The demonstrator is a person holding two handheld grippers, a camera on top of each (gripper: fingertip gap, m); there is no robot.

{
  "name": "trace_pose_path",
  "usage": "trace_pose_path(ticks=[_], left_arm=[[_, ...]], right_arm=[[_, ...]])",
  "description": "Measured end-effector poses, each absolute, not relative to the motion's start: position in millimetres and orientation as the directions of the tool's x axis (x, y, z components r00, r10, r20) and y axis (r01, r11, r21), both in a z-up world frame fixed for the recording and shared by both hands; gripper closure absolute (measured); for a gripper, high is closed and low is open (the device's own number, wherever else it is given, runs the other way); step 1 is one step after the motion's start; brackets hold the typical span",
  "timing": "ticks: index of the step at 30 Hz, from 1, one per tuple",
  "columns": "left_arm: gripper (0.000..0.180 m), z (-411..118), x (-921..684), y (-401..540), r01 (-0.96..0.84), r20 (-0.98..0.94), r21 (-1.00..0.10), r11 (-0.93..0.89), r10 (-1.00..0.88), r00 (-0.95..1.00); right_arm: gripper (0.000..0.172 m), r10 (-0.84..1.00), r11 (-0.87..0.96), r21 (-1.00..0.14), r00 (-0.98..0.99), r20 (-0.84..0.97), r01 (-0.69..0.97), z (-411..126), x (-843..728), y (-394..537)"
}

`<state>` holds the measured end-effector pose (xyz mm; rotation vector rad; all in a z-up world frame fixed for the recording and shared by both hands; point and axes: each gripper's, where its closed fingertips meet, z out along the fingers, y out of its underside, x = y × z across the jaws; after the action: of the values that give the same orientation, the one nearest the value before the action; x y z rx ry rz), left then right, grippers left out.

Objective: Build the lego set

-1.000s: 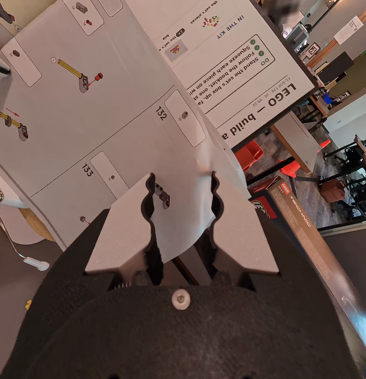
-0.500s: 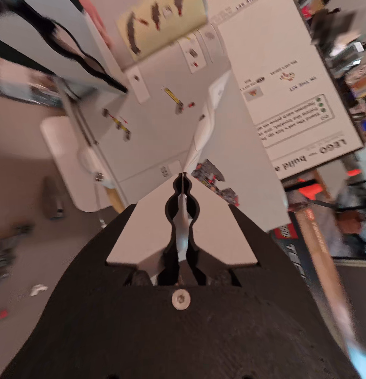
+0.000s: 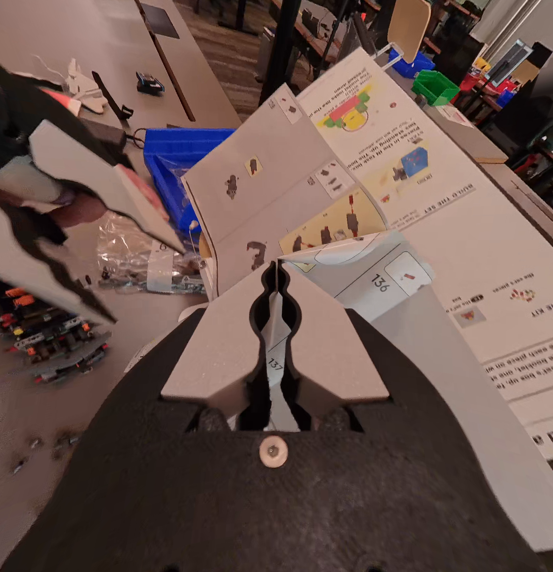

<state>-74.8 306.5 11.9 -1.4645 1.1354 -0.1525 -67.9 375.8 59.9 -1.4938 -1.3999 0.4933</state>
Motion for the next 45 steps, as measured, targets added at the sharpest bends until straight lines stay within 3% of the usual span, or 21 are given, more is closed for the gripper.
trace_pose_path(ticks=[5, 9, 13, 15, 17, 19, 21, 25, 28, 32, 38, 45], left_arm=[[0.101, 8.2, -74.0, 286.9, -0.554, -0.493, -0.82, 0.144, -0.67, 0.556], [0.099, -4.7, -97.6, 310.9, -0.63, -0.555, -0.776, 0.037, -0.513, 0.654], [0.125, -3.3, -130.3, 326.6, -0.665, -0.622, -0.747, 0.003, -0.358, 0.696], [0.158, 3.6, -144.1, 328.6, -0.637, -0.606, -0.771, 0.014, -0.327, 0.725], [0.177, 10.0, -157.8, 328.7, -0.618, -0.592, -0.786, 0.019, -0.312, 0.743], [0.18, 12.7, -168.6, 327.3, -0.592, -0.561, -0.806, 0.009, -0.328, 0.76], [0.18, 12.6, -176.7, 326.1, -0.553, -0.513, -0.833, -0.006, -0.368, 0.776], [0.18, 12.8, -196.1, 329.8, -0.469, -0.41, -0.883, -0.033, -0.435, 0.802], [0.18, 13.6, -213.8, 336.5, -0.437, -0.367, -0.898, -0.048, -0.466, 0.805], [0.18, 9.4, -244.1, 350.0, -0.382, -0.299, -0.921, -0.082, -0.481, 0.824], [0.18, -4.4, -263.4, 353.2, -0.194, -0.066, -0.97, -0.146, -0.612, 0.788], [0.18, -12.6, -268.4, 359.0, -0.141, -0.014, -0.981, -0.132, -0.679, 0.734]], right_arm=[[0.172, 0.904, 0.143, -0.87, 0.296, 0.31, 0.472, 67.5, -105.9, 374.5], [0.172, 0.901, 0.108, -0.887, 0.334, 0.278, 0.448, 70.8, -132.0, 372.4], [0.172, 0.898, 0.119, -0.887, 0.333, 0.289, 0.447, 74.1, -153.4, 364.8], [0.172, 0.9, 0.116, -0.888, 0.331, 0.284, 0.445, 75.5, -160.5, 362.7], [0.172, 0.902, 0.113, -0.89, 0.331, 0.278, 0.442, 75.9, -165.5, 362.3], [0.162, 0.902, 0.117, -0.891, 0.328, 0.28, 0.438, 76.2, -169.3, 361.6], [0.133, 0.906, 0.132, -0.883, 0.306, 0.292, 0.452, 74.2, -171.7, 357.0], [0.119, 0.798, 0.29, -0.79, 0.319, 0.511, 0.54, 81.9, -155.9, 354.8], [0.134, 0.657, 0.409, -0.637, 0.275, 0.702, 0.653, 84.4, -138.8, 348.1], [0.158, 0.696, 0.46, -0.555, 0.106, 0.71, 0.693, 52.7, -142.6, 326.8], [0.158, 0.742, 0.507, -0.452, -0.104, 0.662, 0.734, -26.7, -175.6, 316.2], [0.15, 0.709, 0.547, -0.356, -0.192, 0.679, 0.758, -82.3, -210.8, 330.8]])
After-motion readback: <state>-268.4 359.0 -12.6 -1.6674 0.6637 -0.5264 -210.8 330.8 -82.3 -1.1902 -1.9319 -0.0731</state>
